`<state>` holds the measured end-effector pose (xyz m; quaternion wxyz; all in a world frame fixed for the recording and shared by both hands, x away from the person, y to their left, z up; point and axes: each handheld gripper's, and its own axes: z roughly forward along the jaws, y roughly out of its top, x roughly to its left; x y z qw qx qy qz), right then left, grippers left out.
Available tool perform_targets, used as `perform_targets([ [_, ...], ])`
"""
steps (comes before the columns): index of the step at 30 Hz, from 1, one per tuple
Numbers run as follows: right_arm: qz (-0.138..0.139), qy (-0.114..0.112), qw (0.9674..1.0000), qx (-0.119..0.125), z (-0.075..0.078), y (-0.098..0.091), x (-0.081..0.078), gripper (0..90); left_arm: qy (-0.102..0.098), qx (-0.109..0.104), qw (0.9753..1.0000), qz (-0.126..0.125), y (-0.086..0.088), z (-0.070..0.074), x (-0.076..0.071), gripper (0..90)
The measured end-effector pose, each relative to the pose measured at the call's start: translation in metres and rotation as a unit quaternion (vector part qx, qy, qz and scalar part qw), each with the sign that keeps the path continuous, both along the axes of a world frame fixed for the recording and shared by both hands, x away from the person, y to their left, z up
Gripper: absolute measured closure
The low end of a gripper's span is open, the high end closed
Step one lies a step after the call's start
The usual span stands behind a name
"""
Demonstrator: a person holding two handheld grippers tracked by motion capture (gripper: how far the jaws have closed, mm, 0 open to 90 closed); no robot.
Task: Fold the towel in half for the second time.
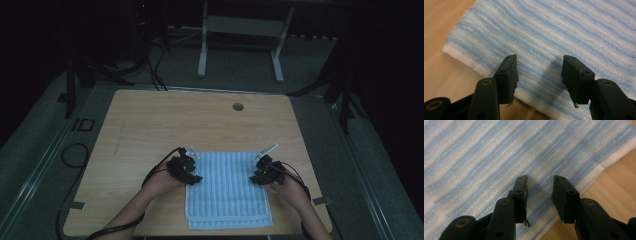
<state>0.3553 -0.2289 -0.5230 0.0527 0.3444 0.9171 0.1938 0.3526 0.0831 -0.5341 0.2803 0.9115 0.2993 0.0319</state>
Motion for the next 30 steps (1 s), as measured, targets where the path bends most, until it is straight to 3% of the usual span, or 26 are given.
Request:
perform_targets([
  [8, -0.018, 0.006, 0.9997, 0.013, 0.0, 0.0, 0.02, 61.1, -0.002, -0.003, 0.9999, 0.011, 0.002, 0.0, 0.028, 46.7],
  [14, -0.029, 0.013, 0.9994, 0.015, 0.0, 0.002, 0.033, 60.8, 0.002, 0.006, 0.9999, 0.014, -0.002, 0.001, 0.04, 46.6],
  [16, -0.029, 0.021, 0.9992, 0.015, 0.002, 0.002, 0.035, 60.0, 0.003, -0.001, 0.9999, 0.012, -0.002, 0.007, 0.042, 46.5],
  [20, -0.03, -0.001, 0.9993, 0.02, 0.019, -0.002, 0.04, 58.3, -0.021, -0.006, 0.999, 0.038, 0.005, 0.026, 0.05, 46.5],
  [22, -0.041, -0.013, 0.9989, 0.015, 0.031, -0.006, 0.048, 58.2, -0.033, 0.006, 0.9978, 0.057, 0.01, 0.032, 0.057, 46.5],
  [23, -0.047, -0.016, 0.9987, 0.015, 0.036, -0.008, 0.054, 57.9, -0.033, 0.006, 0.9978, 0.057, 0.01, 0.032, 0.057, 46.4],
  [25, -0.059, -0.019, 0.9979, 0.018, 0.045, -0.012, 0.066, 57.2, -0.037, 0.002, 0.9962, 0.079, 0.017, 0.035, 0.07, 46.4],
  [30, -0.089, 0.002, 0.9959, 0.019, 0.046, -0.016, 0.099, 54.5, -0.027, 0.004, 0.9947, 0.099, 0.022, 0.028, 0.091, 46.2],
])
